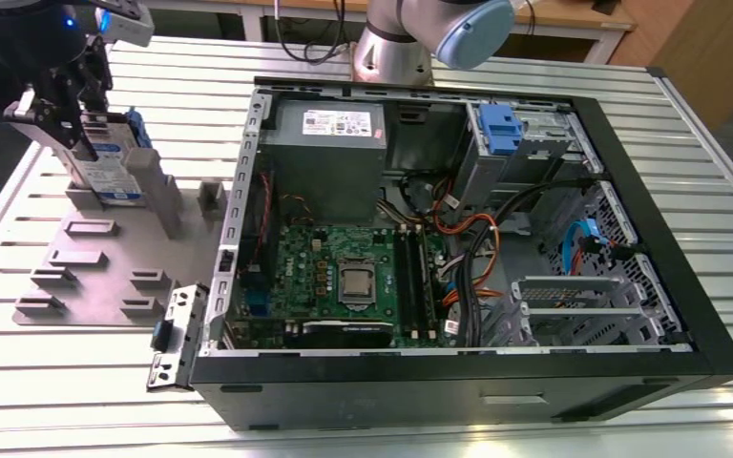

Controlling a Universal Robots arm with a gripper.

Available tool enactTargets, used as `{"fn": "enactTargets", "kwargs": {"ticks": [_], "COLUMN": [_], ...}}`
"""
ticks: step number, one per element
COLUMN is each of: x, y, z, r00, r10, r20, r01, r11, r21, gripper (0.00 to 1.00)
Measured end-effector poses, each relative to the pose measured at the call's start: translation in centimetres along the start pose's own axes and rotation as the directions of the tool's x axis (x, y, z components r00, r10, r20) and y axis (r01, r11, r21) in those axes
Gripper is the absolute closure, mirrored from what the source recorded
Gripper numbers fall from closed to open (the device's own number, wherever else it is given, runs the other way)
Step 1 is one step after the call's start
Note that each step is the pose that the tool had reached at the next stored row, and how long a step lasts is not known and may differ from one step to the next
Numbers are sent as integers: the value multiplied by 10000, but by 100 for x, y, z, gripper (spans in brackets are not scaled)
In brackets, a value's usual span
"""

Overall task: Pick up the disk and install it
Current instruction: 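Pick up the disk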

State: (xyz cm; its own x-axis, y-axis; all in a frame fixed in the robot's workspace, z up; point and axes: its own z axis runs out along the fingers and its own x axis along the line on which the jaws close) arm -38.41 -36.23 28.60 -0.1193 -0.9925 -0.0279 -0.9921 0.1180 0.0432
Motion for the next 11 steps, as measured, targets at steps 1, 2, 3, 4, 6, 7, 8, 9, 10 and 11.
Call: {"fn": "enactTargets", "kwargs": {"ticks": [1,2,3,4,6,7,8,9,10,11], "x": [0,0,0,0,0,0,0,0,0,0], "y": [0,0,0,0,0,0,0,-1,-1,-1], "z": [1,2,5,7,9,9,11,14,14,14], "r00": [10000,10000,10000,10000,10000,10000,10000,10000,10000,10000], "r10": [0,0,0,-1,0,0,0,-1,0,0], "r20": [0,0,0,0,0,0,1,2,2,1], "r01": [0,0,0,1,0,0,0,1,0,0], "r11": [10000,10000,10000,10000,10000,10000,10000,10000,10000,10000], "r21": [0,0,0,0,0,0,1,5,4,2], "gripper": [47,47,47,47,47,47,47,47,47,47]}}
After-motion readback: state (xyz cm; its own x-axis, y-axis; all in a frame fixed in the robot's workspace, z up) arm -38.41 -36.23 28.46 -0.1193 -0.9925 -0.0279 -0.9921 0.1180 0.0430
